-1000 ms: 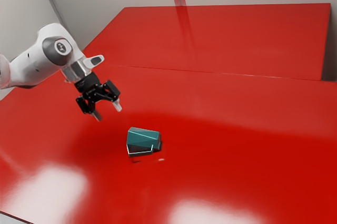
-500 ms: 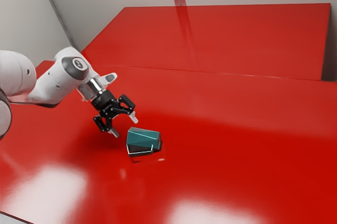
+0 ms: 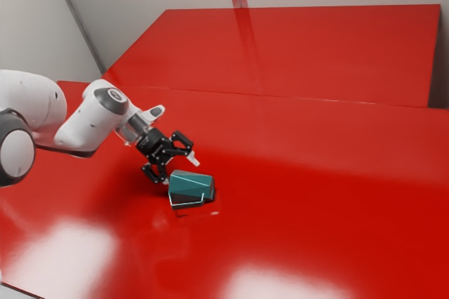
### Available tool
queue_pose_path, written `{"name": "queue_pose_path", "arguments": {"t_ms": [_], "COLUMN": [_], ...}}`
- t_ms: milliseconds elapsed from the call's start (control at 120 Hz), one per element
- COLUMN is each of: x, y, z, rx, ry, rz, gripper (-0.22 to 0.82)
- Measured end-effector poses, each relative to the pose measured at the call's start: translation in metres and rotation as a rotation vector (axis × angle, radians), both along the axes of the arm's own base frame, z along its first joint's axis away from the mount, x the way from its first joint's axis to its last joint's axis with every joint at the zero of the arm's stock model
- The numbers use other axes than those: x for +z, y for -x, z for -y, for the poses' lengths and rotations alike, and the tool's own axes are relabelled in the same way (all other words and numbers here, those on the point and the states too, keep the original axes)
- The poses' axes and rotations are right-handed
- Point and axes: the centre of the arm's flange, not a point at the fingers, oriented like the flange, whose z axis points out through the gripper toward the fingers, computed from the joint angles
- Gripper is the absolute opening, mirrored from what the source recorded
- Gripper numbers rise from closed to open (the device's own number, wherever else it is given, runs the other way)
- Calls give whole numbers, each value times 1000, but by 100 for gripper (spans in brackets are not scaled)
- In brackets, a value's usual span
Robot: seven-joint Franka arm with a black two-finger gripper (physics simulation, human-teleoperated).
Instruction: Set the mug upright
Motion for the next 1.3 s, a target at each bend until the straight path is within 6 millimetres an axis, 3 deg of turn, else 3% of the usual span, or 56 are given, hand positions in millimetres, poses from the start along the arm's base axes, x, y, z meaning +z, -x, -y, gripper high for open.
{"name": "queue_pose_path", "arguments": {"t_ms": [125, 392, 675, 1008, 1108, 1300], "x": [1, 32, 31, 120, 131, 125], "y": [-2, -24, -23, -18, -19, -5], "z": [1, 14, 15, 40, 52, 65], "rx": [-10, -63, -72, -339, -444, -595], "ry": [-16, -52, -71, -397, -533, -743], "rz": [5, 78, 65, 257, 316, 426], "gripper": [17, -10, -16, -18, -18, -18]}}
